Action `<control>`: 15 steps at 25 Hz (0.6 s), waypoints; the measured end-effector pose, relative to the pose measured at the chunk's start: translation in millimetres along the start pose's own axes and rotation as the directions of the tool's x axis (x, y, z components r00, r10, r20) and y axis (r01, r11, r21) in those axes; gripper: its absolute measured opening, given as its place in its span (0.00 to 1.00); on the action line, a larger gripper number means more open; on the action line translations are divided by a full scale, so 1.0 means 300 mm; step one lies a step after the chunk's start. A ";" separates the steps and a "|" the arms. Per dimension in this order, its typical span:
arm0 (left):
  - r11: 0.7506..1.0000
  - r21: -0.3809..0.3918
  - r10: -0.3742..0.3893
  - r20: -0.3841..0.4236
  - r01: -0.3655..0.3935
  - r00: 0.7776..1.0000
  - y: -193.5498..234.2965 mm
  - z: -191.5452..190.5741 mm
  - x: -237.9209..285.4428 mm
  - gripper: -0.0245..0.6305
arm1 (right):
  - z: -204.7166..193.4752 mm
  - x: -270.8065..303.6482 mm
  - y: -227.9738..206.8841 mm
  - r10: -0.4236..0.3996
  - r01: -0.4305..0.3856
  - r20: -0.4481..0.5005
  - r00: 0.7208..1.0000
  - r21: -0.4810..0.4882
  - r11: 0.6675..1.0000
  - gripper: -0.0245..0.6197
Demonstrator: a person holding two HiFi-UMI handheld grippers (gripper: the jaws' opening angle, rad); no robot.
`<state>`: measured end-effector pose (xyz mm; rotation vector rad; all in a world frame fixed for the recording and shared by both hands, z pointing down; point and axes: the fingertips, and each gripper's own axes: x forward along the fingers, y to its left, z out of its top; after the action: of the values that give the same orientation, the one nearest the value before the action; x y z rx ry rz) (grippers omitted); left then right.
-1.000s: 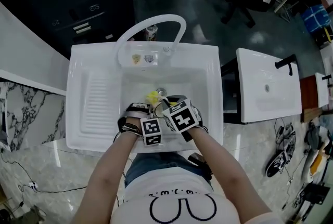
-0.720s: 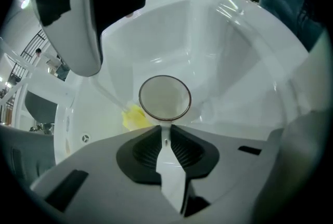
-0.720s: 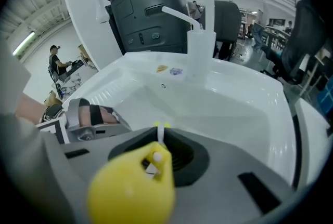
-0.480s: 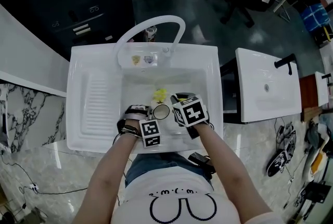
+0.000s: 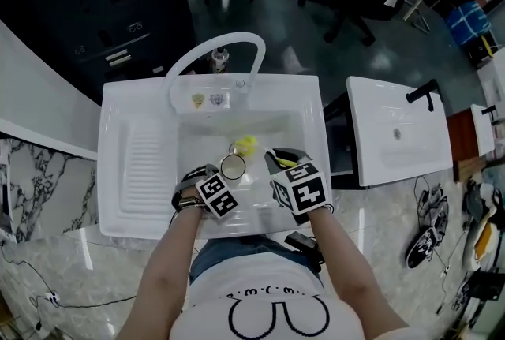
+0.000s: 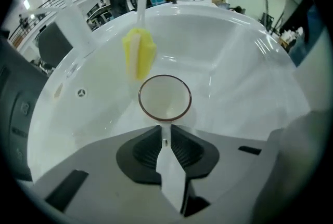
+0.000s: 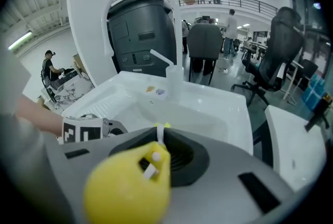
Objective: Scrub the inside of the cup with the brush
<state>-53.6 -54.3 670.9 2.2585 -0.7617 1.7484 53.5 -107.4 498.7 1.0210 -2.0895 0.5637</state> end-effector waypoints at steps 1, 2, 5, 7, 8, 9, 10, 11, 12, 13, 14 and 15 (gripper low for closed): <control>0.999 -0.052 -0.015 -0.001 0.015 1.000 0.006 -0.005 0.003 0.14 | 0.014 -0.021 0.002 -0.009 0.009 0.018 1.000 -0.006 1.000 0.11; 0.994 -0.103 -0.029 -0.001 0.029 1.000 0.012 -0.011 0.005 0.14 | 0.027 -0.042 0.003 -0.018 0.018 0.037 0.999 -0.008 1.000 0.11; 0.976 -0.211 -0.058 0.003 0.057 0.998 0.028 -0.025 0.009 0.14 | 0.065 -0.101 0.008 -0.029 0.029 0.091 0.995 0.005 1.000 0.11; 0.969 -0.238 -0.061 0.007 0.061 0.998 0.036 -0.025 0.013 0.14 | 0.081 -0.134 0.007 -0.030 0.028 0.117 0.993 0.016 0.999 0.11; 0.968 -0.245 -0.062 0.009 0.062 0.998 0.039 -0.025 0.015 0.14 | 0.087 -0.149 0.006 -0.029 0.027 0.128 0.991 0.018 0.999 0.11; 0.966 -0.252 -0.064 0.010 0.065 0.998 0.040 -0.025 0.017 0.14 | 0.091 -0.165 0.006 -0.026 0.024 0.138 0.990 0.018 1.000 0.11; 0.963 -0.260 -0.069 0.013 0.070 0.998 0.039 -0.026 0.018 0.14 | 0.096 -0.181 0.005 -0.022 0.020 0.147 0.989 0.015 1.000 0.11; 0.960 -0.268 -0.076 0.015 0.077 0.997 0.038 -0.027 0.019 0.14 | 0.101 -0.198 0.005 -0.018 0.016 0.158 0.987 0.011 1.000 0.11; 0.958 -0.273 -0.083 0.018 0.085 0.996 0.036 -0.027 0.019 0.14 | 0.107 -0.215 0.004 -0.014 0.013 0.169 0.986 0.007 1.000 0.11; 0.956 -0.278 -0.089 0.020 0.091 0.996 0.036 -0.027 0.019 0.14 | 0.113 -0.232 0.002 -0.012 0.011 0.181 0.983 0.006 1.000 0.11; 0.956 -0.280 -0.090 0.023 0.092 0.996 0.037 -0.026 0.020 0.14 | 0.119 -0.249 -0.001 -0.012 0.011 0.193 0.981 0.007 1.000 0.11; 0.956 -0.281 -0.085 0.023 0.088 0.996 0.039 -0.027 0.019 0.14 | 0.125 -0.264 -0.004 -0.013 0.011 0.206 0.978 0.010 1.000 0.11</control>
<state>-65.3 -62.5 676.9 2.0797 -0.8404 1.4837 71.7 -94.0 414.1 1.1380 -2.2607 0.4777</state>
